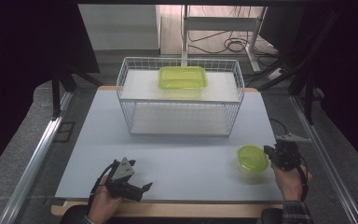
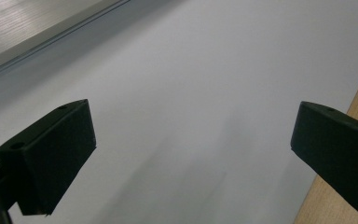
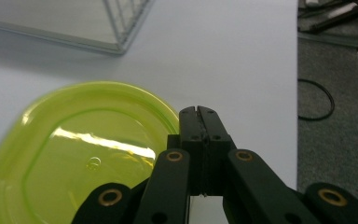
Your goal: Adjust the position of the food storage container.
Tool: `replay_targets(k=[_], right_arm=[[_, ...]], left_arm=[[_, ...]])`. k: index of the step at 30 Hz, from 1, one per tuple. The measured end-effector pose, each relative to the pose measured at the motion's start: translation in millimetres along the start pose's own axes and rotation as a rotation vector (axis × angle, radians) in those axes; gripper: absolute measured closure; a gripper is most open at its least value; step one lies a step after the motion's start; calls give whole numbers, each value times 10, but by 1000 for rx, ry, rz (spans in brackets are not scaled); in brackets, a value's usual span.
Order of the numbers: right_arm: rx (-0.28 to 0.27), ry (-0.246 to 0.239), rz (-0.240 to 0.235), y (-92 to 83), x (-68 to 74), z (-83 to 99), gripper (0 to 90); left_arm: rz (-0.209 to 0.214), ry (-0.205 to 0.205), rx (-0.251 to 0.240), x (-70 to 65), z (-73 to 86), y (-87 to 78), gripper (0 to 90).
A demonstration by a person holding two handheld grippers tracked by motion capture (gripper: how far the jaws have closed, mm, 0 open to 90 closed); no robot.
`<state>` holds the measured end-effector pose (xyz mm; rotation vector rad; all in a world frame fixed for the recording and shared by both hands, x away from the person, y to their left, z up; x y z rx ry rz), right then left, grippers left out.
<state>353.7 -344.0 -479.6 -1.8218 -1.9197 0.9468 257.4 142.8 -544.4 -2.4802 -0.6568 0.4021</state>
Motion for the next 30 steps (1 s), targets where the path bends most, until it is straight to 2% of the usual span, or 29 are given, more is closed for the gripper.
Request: replay_targets(k=[7, 12, 15, 20, 24, 25, 30], right_arm=[[18, 38, 17, 12, -96, 73, 891], [15, 44, 13, -1, -96, 91, 891], [-1, 61, -22, -34, -65, 88, 885], [-23, 50, -43, -74, 1, 68, 882], [-23, 46, -10, -99, -24, 72, 880], [-6, 46, -6, -87, -32, 100, 884], [-1, 51, 3, -101, -36, 128, 883]], left_arm=[[-1, 0, 1, 1, 0, -1, 0], [-2, 0, 3, 2, 1, -1, 0], [-1, 1, 7, 1, 3, 2, 0], [-2, 2, 6, -2, 2, 1, 0], [-2, 1, 7, 1, 4, 1, 0], [-2, 4, 9, 0, 4, 2, 0], [-4, 6, 12, -1, 4, 4, 0]])
Point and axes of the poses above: each handheld gripper's, and its own axes: y roughly forward along the jaws, z roughly out of its underside, x roughly to its left, the point moved 3 cm from there along y, roughly forward along the jaws, and after that the axes turned 14 degrees about z, right-handed, at the moved point
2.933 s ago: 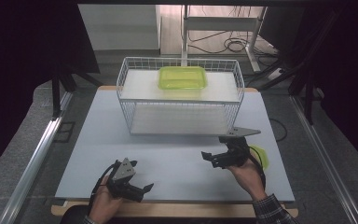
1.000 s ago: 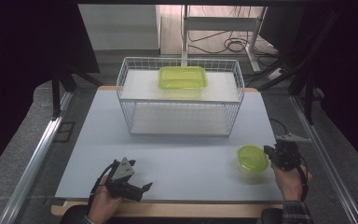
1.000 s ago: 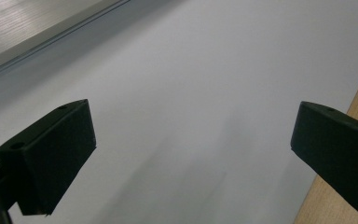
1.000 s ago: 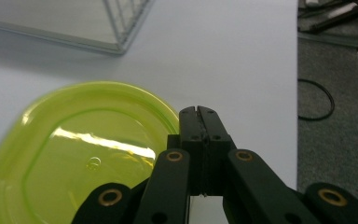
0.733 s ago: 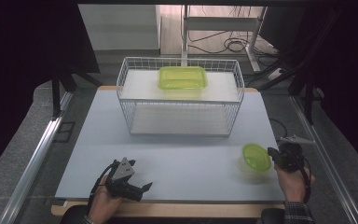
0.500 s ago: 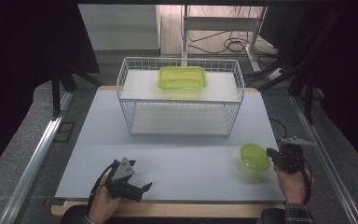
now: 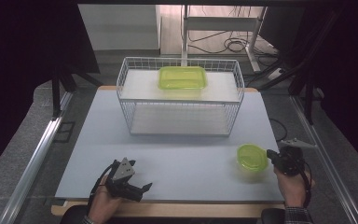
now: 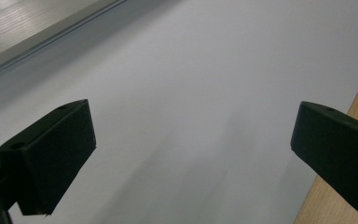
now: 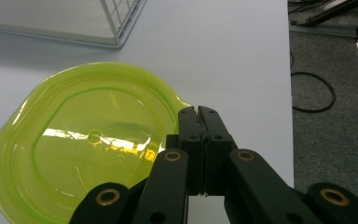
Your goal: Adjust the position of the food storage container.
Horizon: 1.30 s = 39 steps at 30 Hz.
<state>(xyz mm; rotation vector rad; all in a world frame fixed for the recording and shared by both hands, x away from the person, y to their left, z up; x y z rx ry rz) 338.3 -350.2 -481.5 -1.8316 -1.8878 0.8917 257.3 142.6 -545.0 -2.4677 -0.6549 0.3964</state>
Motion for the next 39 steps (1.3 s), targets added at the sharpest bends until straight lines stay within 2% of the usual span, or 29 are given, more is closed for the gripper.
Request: replay_targets(k=[1, 5, 12, 19, 25, 30, 31, 36, 37, 39], right_arm=[[11, -7, 20, -2, -7, 14, 882], [28, 3, 33, 14, -41, 43, 882], [35, 1, -4, 37, 39, 52, 881], [45, -17, -40, 78, 182, 57, 877], [55, -37, -115, 90, 391, 49, 872], [58, -43, -154, 87, 494, 51, 873], [60, -44, -175, 83, 544, 54, 874], [72, -58, -218, 84, 660, 75, 872], [73, -62, -247, 79, 716, 84, 867], [82, -62, -261, 63, 732, 105, 867]], left_arm=[[-1, 1, 1, -3, 0, 1, 0], [-2, 2, 2, -2, 0, 1, 0], [-1, 3, 5, -4, 1, 5, 0], [-3, 7, 10, -10, 2, 11, 0], [-3, 18, 25, -14, 6, 19, 1], [-3, 18, 21, -14, 4, 17, 1], [-2, 19, 23, -14, 4, 18, 1], [0, 21, 26, -17, 3, 22, 1], [0, 20, 24, -18, 3, 20, 1], [0, 21, 24, -19, 3, 17, 1]])
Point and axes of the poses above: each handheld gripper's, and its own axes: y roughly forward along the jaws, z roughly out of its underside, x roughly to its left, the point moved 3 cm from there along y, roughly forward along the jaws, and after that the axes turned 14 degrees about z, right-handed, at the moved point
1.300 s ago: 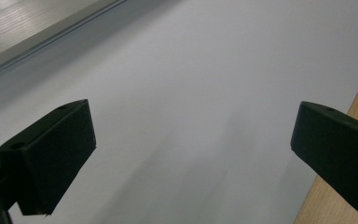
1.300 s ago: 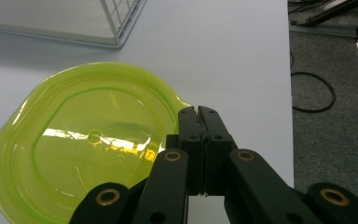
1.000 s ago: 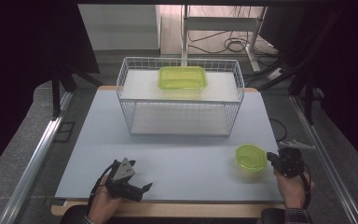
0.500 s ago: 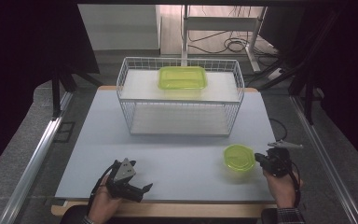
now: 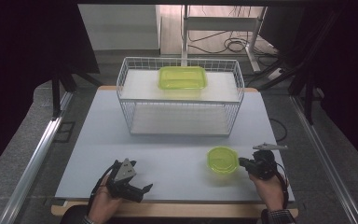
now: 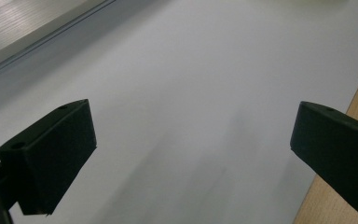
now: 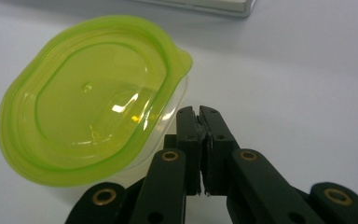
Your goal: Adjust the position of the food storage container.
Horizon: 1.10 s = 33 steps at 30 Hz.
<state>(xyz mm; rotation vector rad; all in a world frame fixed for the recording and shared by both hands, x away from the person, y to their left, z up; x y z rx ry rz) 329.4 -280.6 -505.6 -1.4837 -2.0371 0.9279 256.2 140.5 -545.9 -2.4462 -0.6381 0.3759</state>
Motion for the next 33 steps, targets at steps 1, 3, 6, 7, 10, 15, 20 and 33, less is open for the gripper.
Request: replay_targets(k=[1, 3, 6, 7, 10, 15, 20, 33], right_arm=[[0, 0, 0, 0, 0, 0, 867], [15, 4, -3, -8, -4, 41, 867], [29, 17, -32, -17, 20, 104, 868], [33, 15, -39, -16, 45, 116, 869], [37, -5, -63, 11, 129, 124, 868], [33, -33, -81, 78, 244, 97, 868], [25, -50, -103, 128, 333, 63, 867], [10, -84, -182, 308, 623, -89, 879]], left_arm=[[0, 0, 0, 0, 0, 0, 1], [0, 0, -1, 1, 0, 1, 1], [0, 1, 1, -2, -1, 3, 1], [0, 2, 1, -3, -2, 4, 1], [1, 6, 8, -5, -1, 11, 1], [3, 7, 11, -8, 0, 18, 1], [3, 10, 14, -15, -2, 27, 1], [5, 18, 26, -21, 1, 42, 1]])
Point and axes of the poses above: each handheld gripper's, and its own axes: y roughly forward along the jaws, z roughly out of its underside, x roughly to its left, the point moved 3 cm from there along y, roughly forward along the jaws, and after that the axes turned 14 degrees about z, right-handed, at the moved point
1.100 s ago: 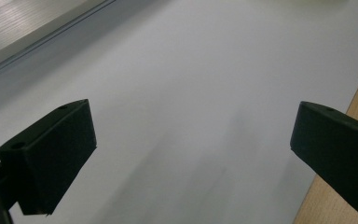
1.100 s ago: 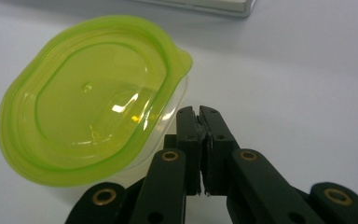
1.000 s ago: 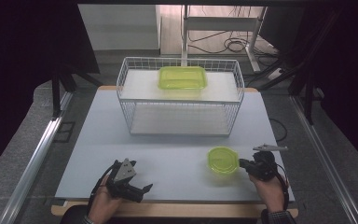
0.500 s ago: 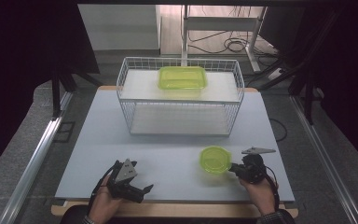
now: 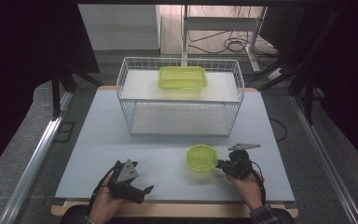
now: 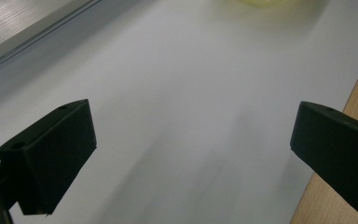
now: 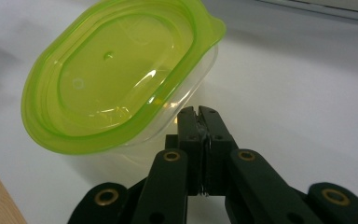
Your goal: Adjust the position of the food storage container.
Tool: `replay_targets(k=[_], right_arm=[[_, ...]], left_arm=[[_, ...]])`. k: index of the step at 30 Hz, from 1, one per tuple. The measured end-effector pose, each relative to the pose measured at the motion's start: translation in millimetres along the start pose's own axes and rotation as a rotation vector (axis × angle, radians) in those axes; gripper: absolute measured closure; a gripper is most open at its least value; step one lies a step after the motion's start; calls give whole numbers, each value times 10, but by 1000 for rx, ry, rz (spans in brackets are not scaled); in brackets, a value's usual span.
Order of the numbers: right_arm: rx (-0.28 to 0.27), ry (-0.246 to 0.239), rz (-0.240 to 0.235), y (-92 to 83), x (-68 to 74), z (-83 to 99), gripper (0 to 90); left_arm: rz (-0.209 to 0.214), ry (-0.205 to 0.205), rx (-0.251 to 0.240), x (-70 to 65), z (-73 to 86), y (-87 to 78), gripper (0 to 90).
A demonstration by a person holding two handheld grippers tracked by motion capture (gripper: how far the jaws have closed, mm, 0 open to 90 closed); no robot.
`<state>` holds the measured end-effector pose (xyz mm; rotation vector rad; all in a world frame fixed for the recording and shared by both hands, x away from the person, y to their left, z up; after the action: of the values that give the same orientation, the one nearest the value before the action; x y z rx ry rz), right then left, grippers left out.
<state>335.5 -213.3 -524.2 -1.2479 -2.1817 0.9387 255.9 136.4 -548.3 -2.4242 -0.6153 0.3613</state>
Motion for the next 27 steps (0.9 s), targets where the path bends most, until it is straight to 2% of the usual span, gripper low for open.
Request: replay_targets(k=[9, 17, 20, 23, 24, 25, 27], right_arm=[[11, -28, -62, 219, 181, -198, 883], [30, -58, -78, 387, 287, -306, 883], [32, -62, -71, 394, 273, -294, 881], [25, -57, -50, 360, 224, -281, 839], [19, -61, -40, 337, 205, -278, 809], [6, -69, -22, 281, 166, -270, 733], [1, -69, -14, 254, 143, -265, 699]], left_arm=[[0, -7, -7, 4, 1, -4, 1], [2, -12, -16, 11, 2, -18, 1], [1, -10, -14, 12, 3, -20, 1], [1, -11, -14, 12, 3, -22, 1], [1, -11, -14, 12, 4, -22, 1], [1, -11, -14, 13, 4, -23, 1], [2, -11, -15, 13, 4, -23, 1]])
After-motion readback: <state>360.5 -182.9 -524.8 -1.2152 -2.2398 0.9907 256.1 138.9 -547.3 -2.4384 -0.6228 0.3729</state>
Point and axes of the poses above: each handheld gripper's, and its own axes: y roughly forward along the jaws, z roughly out of its underside, x roughly to its left, the point moved 3 cm from there along y, roughly forward along the jaws, and after that the axes turned 14 degrees about z, right-handed, at the moved point
